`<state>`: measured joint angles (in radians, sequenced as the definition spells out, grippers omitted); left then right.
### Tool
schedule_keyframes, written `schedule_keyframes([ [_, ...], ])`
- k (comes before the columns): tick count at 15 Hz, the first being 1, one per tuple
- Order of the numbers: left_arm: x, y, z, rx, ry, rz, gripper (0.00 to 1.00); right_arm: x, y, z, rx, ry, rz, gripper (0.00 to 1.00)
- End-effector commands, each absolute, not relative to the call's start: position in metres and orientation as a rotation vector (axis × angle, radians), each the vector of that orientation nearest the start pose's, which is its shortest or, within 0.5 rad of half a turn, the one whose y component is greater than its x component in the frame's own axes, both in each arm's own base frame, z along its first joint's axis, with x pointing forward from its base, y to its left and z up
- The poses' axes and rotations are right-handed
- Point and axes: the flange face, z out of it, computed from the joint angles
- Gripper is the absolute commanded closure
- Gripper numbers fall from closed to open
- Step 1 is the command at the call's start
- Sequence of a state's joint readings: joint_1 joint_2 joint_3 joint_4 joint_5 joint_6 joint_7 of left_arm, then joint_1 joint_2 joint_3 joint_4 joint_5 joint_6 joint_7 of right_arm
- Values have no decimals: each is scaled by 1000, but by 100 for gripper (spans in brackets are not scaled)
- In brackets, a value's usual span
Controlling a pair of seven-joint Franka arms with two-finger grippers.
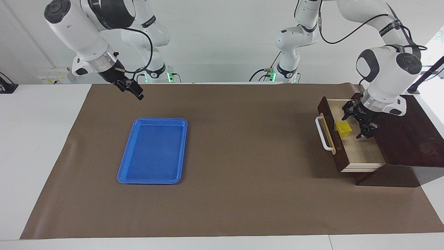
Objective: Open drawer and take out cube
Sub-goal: 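Grasp the yellow cube with the left gripper while the right gripper advances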
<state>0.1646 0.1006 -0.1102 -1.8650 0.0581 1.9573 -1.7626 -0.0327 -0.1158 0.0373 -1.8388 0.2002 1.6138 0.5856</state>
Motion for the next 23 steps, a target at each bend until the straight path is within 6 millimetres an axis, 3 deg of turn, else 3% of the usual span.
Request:
schedule_keyframes([
  [1, 576, 36, 463, 1968, 2471, 44, 0, 508, 25, 560, -2794, 938, 228, 0],
  [4, 574, 35, 459, 1974, 2471, 39, 0, 515, 25, 548, -2781, 974, 221, 0],
  [6, 570, 35, 455, 1975, 2470, 40, 0, 520, 43, 541, -2776, 991, 213, 0],
  [15, 563, 34, 449, 2042, 2428, 29, 0, 541, 87, 512, -2629, 1186, 258, 0],
  [18, 561, 35, 449, 2044, 2427, 26, 0, 545, 90, 510, -2619, 1199, 237, 0],
  [20, 560, 36, 448, 2045, 2428, 25, 6, 545, 91, 509, -2618, 1199, 235, 0],
  [23, 560, 35, 448, 2046, 2426, 27, 33, 545, 91, 509, -2606, 1210, 241, 0],
])
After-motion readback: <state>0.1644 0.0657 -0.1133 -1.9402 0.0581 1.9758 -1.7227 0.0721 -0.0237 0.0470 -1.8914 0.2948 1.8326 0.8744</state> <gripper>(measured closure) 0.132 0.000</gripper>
